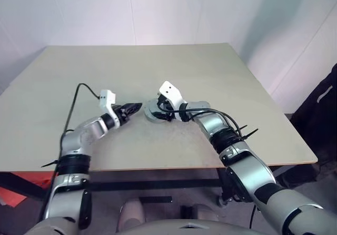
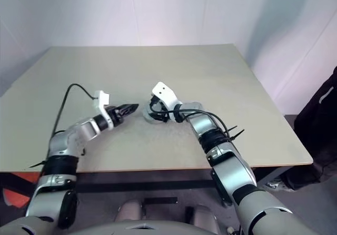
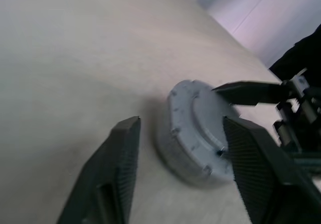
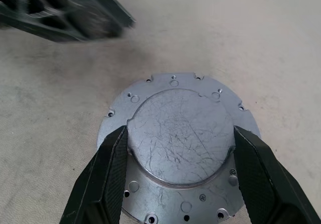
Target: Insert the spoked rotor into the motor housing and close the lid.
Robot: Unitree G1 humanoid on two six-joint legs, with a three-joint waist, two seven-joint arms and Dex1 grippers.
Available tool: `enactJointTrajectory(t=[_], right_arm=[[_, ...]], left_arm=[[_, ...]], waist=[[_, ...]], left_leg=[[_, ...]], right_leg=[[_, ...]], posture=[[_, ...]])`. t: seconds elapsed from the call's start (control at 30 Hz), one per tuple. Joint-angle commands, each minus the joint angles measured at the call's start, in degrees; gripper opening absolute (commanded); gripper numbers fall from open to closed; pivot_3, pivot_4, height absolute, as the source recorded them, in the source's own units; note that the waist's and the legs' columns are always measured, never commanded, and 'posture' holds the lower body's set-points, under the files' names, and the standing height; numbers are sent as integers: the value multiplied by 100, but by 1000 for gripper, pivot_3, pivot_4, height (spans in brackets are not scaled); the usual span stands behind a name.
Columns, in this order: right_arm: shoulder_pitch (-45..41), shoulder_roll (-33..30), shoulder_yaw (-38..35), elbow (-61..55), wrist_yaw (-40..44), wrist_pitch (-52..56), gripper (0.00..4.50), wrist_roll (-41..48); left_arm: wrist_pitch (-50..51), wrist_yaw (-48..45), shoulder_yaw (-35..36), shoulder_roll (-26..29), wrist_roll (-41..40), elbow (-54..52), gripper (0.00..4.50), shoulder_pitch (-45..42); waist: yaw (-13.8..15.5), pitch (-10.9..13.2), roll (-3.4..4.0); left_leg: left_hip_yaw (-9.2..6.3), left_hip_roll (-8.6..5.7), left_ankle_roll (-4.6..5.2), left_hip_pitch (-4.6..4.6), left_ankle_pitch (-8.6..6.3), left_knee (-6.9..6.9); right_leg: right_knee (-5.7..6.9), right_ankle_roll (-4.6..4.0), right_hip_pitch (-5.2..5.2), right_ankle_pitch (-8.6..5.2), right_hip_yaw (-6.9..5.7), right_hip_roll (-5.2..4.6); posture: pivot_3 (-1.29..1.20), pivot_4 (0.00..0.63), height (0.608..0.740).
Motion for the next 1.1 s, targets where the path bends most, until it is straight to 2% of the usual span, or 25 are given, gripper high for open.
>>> enactJointTrajectory(t=[0.03, 0.17, 0.47, 0.63, 0.73, 0.9, 1.03, 1.1], right_arm=[[227, -155, 145, 484, -11, 369, 3074, -308], [239, -169, 129, 457, -29, 389, 3074, -309], [297, -192, 100, 373, -36, 431, 3074, -310], [300, -180, 65, 364, -64, 453, 3074, -305], [280, -169, 51, 363, -74, 468, 3074, -298], [271, -154, 29, 371, -36, 432, 3074, -270], [285, -171, 25, 306, -56, 386, 4431, -300], [323, -206, 35, 183, -65, 369, 4472, -313]], left_arm=[[-105, 187, 180, -170, -87, 376, 1404, -371], [-13, 176, 221, -374, -175, 707, 47, -587], [604, 89, 221, -472, -316, 1016, 18, -709], [782, 446, 31, -495, 17, 1215, 18, -581], [944, 467, 75, -527, -66, 1090, 18, -496], [1223, 426, 61, -563, -203, 765, 18, -329], [1596, 266, 44, -619, -484, 403, 0, -200], [1768, 214, 1, -633, -559, 273, 0, -164]], waist=[[-2, -4, 3], [-8, -10, 8], [-1, -17, 20], [1, -34, 44], [1, -41, 53], [-6, -46, 55], [-1, -45, 56], [5, -45, 57]], left_leg=[[0, -2, 0, 0, 0, -7], [0, -5, 0, 0, 0, -14], [1, -9, 0, 9, 0, -46], [1, -18, 1, 30, 0, -49], [0, -33, 4, 61, -2, -63], [0, -37, 9, 62, -5, -68], [1, -43, 13, 57, -7, -69], [1, -46, 17, 52, -10, -69]], right_leg=[[-11, 0, 2, 0, 0, 0], [-24, 1, 7, 1, 0, 0], [-32, 0, 8, 1, -1, 0], [-44, 6, 39, -3, -1, -6], [-47, 31, 64, -20, -1, -25], [-55, 46, 67, -29, -1, -46], [-57, 54, 66, -33, -1, -57], [-62, 59, 67, -36, -1, -61]], posture=[[0, 0, 740], [0, 0, 740], [0, 0, 740], [0, 0, 740], [0, 0, 740], [0, 0, 740], [0, 0, 740], [0, 0, 740]])
